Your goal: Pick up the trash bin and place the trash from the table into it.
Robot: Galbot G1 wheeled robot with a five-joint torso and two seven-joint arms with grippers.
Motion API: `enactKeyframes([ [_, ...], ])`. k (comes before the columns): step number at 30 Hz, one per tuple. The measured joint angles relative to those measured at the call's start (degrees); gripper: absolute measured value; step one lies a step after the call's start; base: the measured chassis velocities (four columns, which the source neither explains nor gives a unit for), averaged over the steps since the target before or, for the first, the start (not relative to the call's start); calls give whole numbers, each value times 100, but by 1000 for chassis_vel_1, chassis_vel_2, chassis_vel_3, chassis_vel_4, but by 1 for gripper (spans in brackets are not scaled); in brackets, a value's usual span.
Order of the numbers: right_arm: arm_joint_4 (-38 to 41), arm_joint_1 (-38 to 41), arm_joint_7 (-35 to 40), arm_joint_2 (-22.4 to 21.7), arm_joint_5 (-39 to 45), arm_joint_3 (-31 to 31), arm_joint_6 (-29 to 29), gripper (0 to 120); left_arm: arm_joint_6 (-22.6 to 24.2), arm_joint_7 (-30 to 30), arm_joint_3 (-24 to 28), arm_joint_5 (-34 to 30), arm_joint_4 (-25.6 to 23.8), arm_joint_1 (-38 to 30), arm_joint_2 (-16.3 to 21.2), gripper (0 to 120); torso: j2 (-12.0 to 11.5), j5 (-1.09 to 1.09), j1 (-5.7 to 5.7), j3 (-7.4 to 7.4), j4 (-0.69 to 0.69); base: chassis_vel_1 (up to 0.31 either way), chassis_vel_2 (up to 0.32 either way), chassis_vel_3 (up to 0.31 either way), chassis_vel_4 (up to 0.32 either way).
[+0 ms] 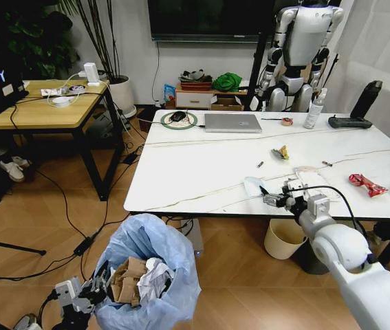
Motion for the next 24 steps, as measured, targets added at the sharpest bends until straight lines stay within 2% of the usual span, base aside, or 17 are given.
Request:
enactKeyframes([
  [1, -53, 42, -14, 12, 0, -46, 1, 98, -1, 1, 7, 10, -12, 0, -14, 0, 0, 1, 0, 0, 0, 0, 0, 0, 0],
  [2, -124, 98, -30, 29, 0, -102, 15, 91, -3, 2, 12, 24, -27, 1, -31, 0, 0, 1, 0, 0, 0, 0, 0, 0, 0],
  [4, -160, 126, -33, 39, 2, -125, 26, 89, -6, 4, 12, 32, -32, 2, -38, 0, 0, 0, 0, 0, 0, 0, 0, 0, 0],
  [9, -297, 218, -39, 77, 4, -204, 97, 68, -20, 12, 42, 81, -34, 1, -98, 0, 0, 0, 0, 0, -1, 0, 0, 0, 0],
  [12, -314, 230, -41, 81, 4, -220, 112, 60, -25, 15, 54, 99, -33, 0, -107, 0, 0, 0, 0, 0, 0, 0, 0, 0, 0],
  [16, -322, 260, -49, 89, 23, -239, 131, 41, -31, 19, 65, 123, -9, -13, -110, 0, 0, 0, 0, 0, -1, 0, 0, 0, 0],
  [19, -333, 276, -49, 94, 28, -240, 137, 34, -32, 19, 66, 123, -2, -15, -109, 0, 1, 0, 0, 0, -1, 0, 0, 0, 0],
  [24, -342, 289, -52, 100, 33, -280, 155, 13, -35, 21, 63, 124, 4, -16, -111, 0, 1, 0, 0, 0, -1, 0, 0, 0, 0],
])
